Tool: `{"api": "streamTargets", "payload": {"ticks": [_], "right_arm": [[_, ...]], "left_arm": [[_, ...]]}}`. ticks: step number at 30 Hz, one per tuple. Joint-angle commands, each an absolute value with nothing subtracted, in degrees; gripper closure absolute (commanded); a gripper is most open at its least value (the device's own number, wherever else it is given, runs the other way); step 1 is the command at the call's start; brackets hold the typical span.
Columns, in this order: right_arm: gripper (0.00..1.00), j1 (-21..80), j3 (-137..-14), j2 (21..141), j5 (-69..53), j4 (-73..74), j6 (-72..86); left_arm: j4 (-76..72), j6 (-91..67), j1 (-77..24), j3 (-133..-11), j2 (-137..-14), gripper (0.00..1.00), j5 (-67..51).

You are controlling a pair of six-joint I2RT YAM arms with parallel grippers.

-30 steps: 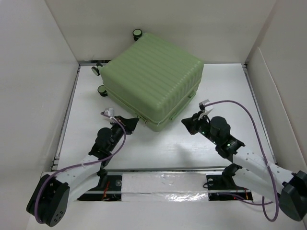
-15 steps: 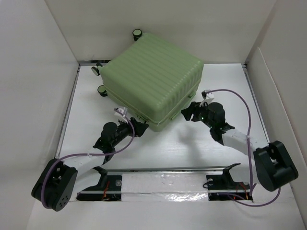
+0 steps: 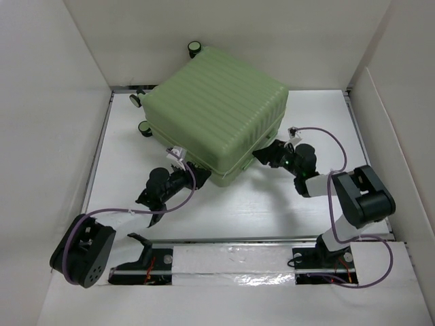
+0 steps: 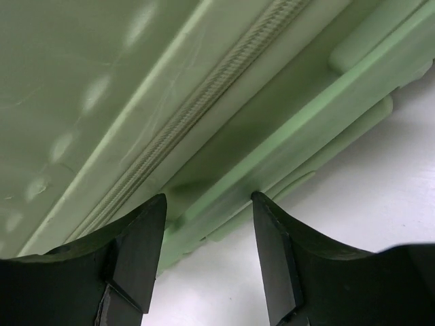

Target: Pack the luggage

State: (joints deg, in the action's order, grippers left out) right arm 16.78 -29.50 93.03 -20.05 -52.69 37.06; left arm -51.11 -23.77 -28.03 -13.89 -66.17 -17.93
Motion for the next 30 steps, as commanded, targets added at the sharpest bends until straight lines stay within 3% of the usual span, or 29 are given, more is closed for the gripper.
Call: {"api": "streamTargets", "payload": {"ticks": [1, 7, 15, 17, 18, 19, 21, 22, 24, 30], "right_arm": [[0.41, 16.3, -31.1, 97.3, -23.3, -66.6, 43.5], [0.43, 15.7, -30.7, 104.4, -24.6, -76.4, 50.8], [0.35, 15.7, -31.4, 110.2, -25.7, -82.3, 55.9], [0.46, 15.7, -31.9, 111.6, -26.2, -85.2, 57.1], [0.58, 15.7, -32.3, 112.8, -26.4, -86.1, 57.7], [0.72, 15.7, -32.3, 113.4, -26.4, -88.1, 58.8], [0.84, 15.7, -32.7, 114.7, -26.5, -89.6, 59.8], [0.95, 15.7, -32.6, 115.0, -26.5, -90.7, 60.0], [1.00, 15.7, -32.2, 115.4, -26.0, -92.2, 60.3], [1.00, 16.8, -30.9, 117.1, -26.1, -96.3, 60.9]], "left_arm": [[-55.3, -22.7, -28.2, -16.4, -67.2, 0.70, -20.1], [-56.6, -23.6, -28.2, -16.7, -68.2, 0.83, -21.5], [-57.7, -24.1, -28.2, -16.8, -69.7, 0.79, -22.8], [-58.4, -24.3, -28.7, -16.7, -70.4, 0.71, -23.1], [-58.4, -24.4, -29.3, -16.7, -70.9, 0.71, -22.7], [-58.4, -24.4, -29.8, -16.8, -71.1, 0.80, -22.2], [-58.5, -24.8, -29.8, -16.8, -71.2, 0.98, -21.0], [-58.6, -24.9, -29.8, -16.7, -70.9, 1.00, -21.0], [-57.9, -24.8, -29.8, -17.0, -70.4, 1.00, -20.7], [-52.0, -22.3, -38.5, -19.1, -68.6, 1.00, -13.2]]}}
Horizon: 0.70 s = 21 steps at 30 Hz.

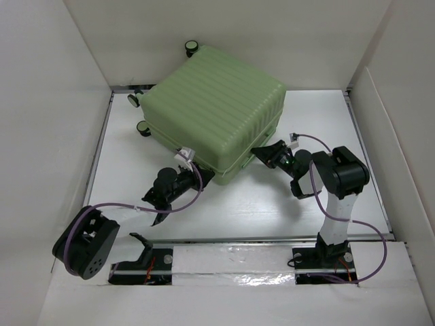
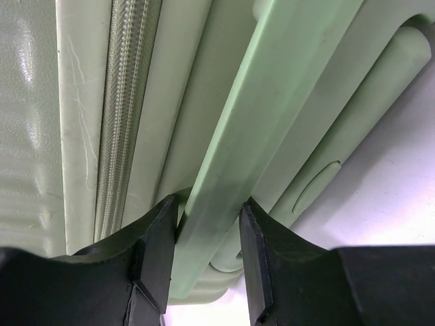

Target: Pack the luggage

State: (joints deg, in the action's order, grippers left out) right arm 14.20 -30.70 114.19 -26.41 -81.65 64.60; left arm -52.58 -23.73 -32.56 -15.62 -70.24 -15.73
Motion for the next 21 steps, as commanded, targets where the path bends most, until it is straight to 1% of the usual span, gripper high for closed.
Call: {"api": "streamTargets", "payload": {"ticks": [1, 6, 7, 9, 12, 13, 15, 17, 18, 20, 21], "right_arm": [[1.00, 16.8, -30.7, 117.2, -25.8, -96.8, 60.6], [1.00, 16.8, -29.4, 116.6, -25.9, -97.8, 60.3], [1.00, 16.8, -29.3, 116.5, -26.1, -97.6, 60.0], [1.00, 16.2, -29.1, 116.0, -26.5, -97.5, 59.7], [1.00, 15.0, -28.6, 115.7, -27.0, -97.4, 59.2], [1.00, 15.0, -28.3, 115.6, -27.2, -97.6, 59.2], [1.00, 13.5, -27.6, 115.5, -28.4, -98.3, 58.9], [1.00, 11.4, -25.7, 115.5, -29.2, -100.1, 58.6], [1.00, 10.6, -24.9, 115.4, -29.4, -100.9, 58.5], [1.00, 8.2, -22.3, 115.0, -30.4, -102.2, 57.7], [1.00, 7.4, -21.4, 114.7, -30.6, -102.5, 57.4]], "left_arm": [[-51.6, -22.2, -39.9, -19.9, -68.8, 1.00, -12.2], [-54.1, -24.3, -43.8, -20.6, -70.4, 1.00, -10.6], [-52.8, -23.9, -46.5, -21.3, -70.4, 1.00, -9.4], [-50.7, -22.8, -48.5, -22.2, -70.1, 1.00, -6.5], [-49.8, -22.4, -49.0, -21.6, -68.3, 1.00, -4.2], [-47.0, -22.0, -49.0, -21.4, -67.6, 1.00, -2.8], [-44.7, -21.4, -47.3, -20.6, -65.5, 1.00, 1.3], [-43.2, -22.5, -44.3, -18.3, -63.7, 1.00, 1.7], [-42.5, -23.1, -41.5, -17.6, -61.6, 1.00, 3.6], [-38.9, -23.7, -39.1, -17.0, -59.7, 1.00, 6.0], [-37.4, -23.9, -37.4, -17.2, -57.9, 1.00, 9.6]]}}
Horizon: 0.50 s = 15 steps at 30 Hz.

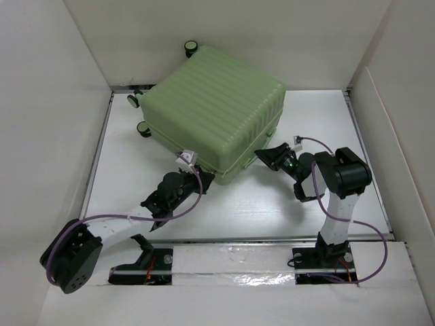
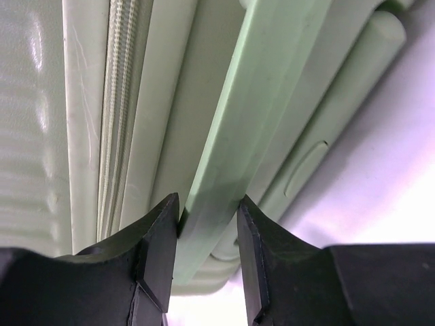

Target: Pack the luggage

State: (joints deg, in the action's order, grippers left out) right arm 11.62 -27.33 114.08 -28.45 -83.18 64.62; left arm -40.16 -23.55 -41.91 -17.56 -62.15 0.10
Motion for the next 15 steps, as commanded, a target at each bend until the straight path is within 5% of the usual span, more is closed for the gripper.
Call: {"api": "streamTargets", "payload": {"ticks": [1, 7, 15], "right_arm": [[1.00, 6.8, -20.5, 114.3, -30.7, -102.8, 56.8], [1.00, 2.7, -16.5, 110.8, -32.4, -101.6, 54.5], [1.00, -5.8, -11.1, 104.4, -36.4, -97.2, 50.5]], "left_arm": [[-34.6, -23.8, -36.6, -18.2, -57.3, 1.00, 11.5], [-30.1, -23.9, -30.9, -23.9, -59.5, 1.00, 25.7], [-32.3, -34.5, -21.7, -27.3, -56.0, 1.00, 28.6]]}}
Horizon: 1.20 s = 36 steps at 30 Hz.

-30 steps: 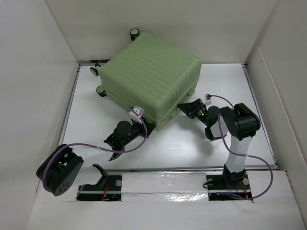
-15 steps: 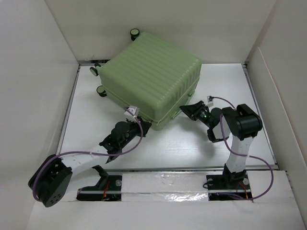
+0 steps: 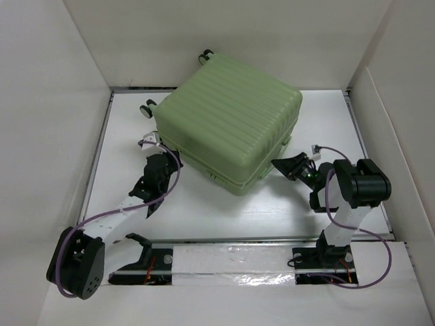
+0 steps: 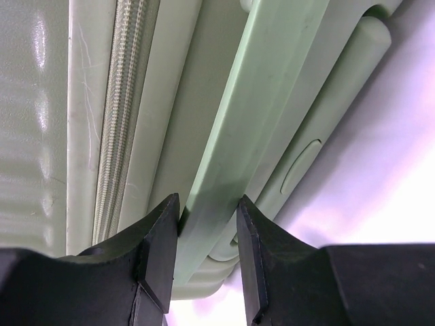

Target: Pack the luggage

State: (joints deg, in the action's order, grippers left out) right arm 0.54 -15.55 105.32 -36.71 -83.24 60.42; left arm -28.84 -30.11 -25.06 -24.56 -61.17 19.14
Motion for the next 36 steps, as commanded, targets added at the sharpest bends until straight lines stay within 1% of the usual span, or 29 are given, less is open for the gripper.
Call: {"api": "streamTargets", "payload": {"ticks": [1, 4, 5, 8, 9, 11, 12, 13, 14, 15, 16, 17, 18, 19, 20, 21, 22, 24, 27, 28, 29, 31, 33, 34, 35, 36], "right_arm": [[1.00, -9.3, -10.3, 102.8, -37.5, -96.0, 49.2], [1.00, -14.6, -8.0, 100.6, -39.8, -93.4, 47.5], [1.00, -17.9, -7.6, 99.0, -40.2, -92.8, 47.1], [1.00, -21.1, -6.3, 95.5, -41.5, -90.0, 46.0], [1.00, -21.1, -6.1, 94.3, -41.4, -89.0, 45.7], [1.00, -21.1, -6.2, 91.7, -41.0, -84.9, 44.6], [1.00, -21.1, -6.9, 88.6, -41.1, -83.1, 44.0], [1.00, -21.1, -7.4, 86.6, -41.0, -78.4, 42.7], [0.92, -21.1, -7.9, 84.4, -40.8, -75.4, 41.7], [0.79, -20.6, -8.9, 79.0, -40.4, -71.3, 40.0], [0.57, -20.6, -10.7, 75.6, -38.3, -60.8, 36.2], [0.47, -20.0, -11.3, 71.8, -36.2, -55.8, 34.4], [0.39, -20.0, -12.1, 67.9, -33.8, -50.7, 32.5], [0.30, -18.3, -13.4, 59.7, -27.1, -38.3, 28.3], [0.28, -17.3, -16.8, 55.9, -23.1, -32.4, 26.6], [0.28, -16.4, -18.0, 52.9, -19.9, -29.0, 25.3], [0.27, -15.8, -18.9, 48.4, -15.3, -25.3, 24.5], [0.29, -15.1, -21.0, 46.7, -13.1, -24.6, 24.3], [0.38, -14.4, -24.0, 48.8, -12.1, -23.6, 22.9], [0.45, -13.6, -25.1, 50.6, -11.5, -23.4, 21.5], [0.49, -12.2, -26.6, 55.0, -11.5, -22.6, 20.7], [0.58, -10.4, -29.9, 59.3, -11.5, -23.7, 19.9], [0.60, -6.3, -31.6, 65.2, -11.6, -25.4, 19.5], [0.60, -4.5, -34.5, 67.3, -11.9, -25.5, 18.1], [0.61, -2.7, -36.6, 69.4, -12.5, -24.4, 17.1], [0.61, -0.8, -38.8, 73.1, -13.0, -23.6, 16.2]], "left_arm": [[-33.0, -35.9, -21.2, -26.7, -54.5, 1.00, 28.3], [-33.2, -40.5, -19.2, -26.1, -50.2, 1.00, 29.6], [-32.8, -43.1, -17.9, -27.1, -49.8, 1.00, 29.1], [-30.5, -48.1, -10.1, -30.1, -50.1, 1.00, 23.7], [-30.8, -52.0, -8.1, -30.5, -51.0, 1.00, 20.2], [-33.4, -54.6, -2.7, -32.2, -52.7, 1.00, 15.8], [-33.6, -55.0, -1.2, -33.8, -55.5, 0.95, 11.1], [-33.5, -54.5, -0.4, -35.7, -57.3, 0.88, 9.6], [-32.3, -53.6, 0.2, -40.6, -59.5, 0.73, 8.4], [-30.8, -52.7, 0.7, -43.5, -64.7, 0.69, 5.7], [-29.5, -50.6, 0.7, -46.3, -67.3, 0.67, 3.7], [-28.2, -49.2, 1.2, -51.2, -70.3, 0.63, 1.5], [-27.2, -48.1, 1.2, -53.7, -75.8, 0.62, -3.0], [-25.9, -46.5, 1.2, -56.1, -78.5, 0.62, -4.7], [-24.4, -45.7, 1.2, -60.1, -81.3, 0.62, -6.7], [-23.7, -45.2, 1.2, -62.0, -86.2, 0.62, -8.4], [-22.3, -45.0, 1.9, -63.8, -88.5, 0.62, -10.7], [-22.2, -44.8, 2.5, -68.5, -95.1, 0.62, -16.4], [-19.6, -43.7, 2.5, -75.6, -102.4, 0.62, -21.8], [-19.1, -43.2, 1.1, -76.8, -103.4, 0.62, -24.2], [-19.2, -43.1, 0.5, -77.3, -103.9, 0.63, -24.9], [-23.2, -43.4, -1.4, -75.6, -103.0, 0.63, -26.1], [-27.6, -45.2, -2.5, -69.7, -99.7, 0.64, -27.1], [-30.5, -47.4, -3.2, -66.8, -98.0, 0.64, -27.1], [-35.5, -48.3, -4.5, -60.8, -96.3, 0.64, -26.9], [-37.5, -48.9, -5.1, -57.3, -92.3, 0.64, -25.3]]}}
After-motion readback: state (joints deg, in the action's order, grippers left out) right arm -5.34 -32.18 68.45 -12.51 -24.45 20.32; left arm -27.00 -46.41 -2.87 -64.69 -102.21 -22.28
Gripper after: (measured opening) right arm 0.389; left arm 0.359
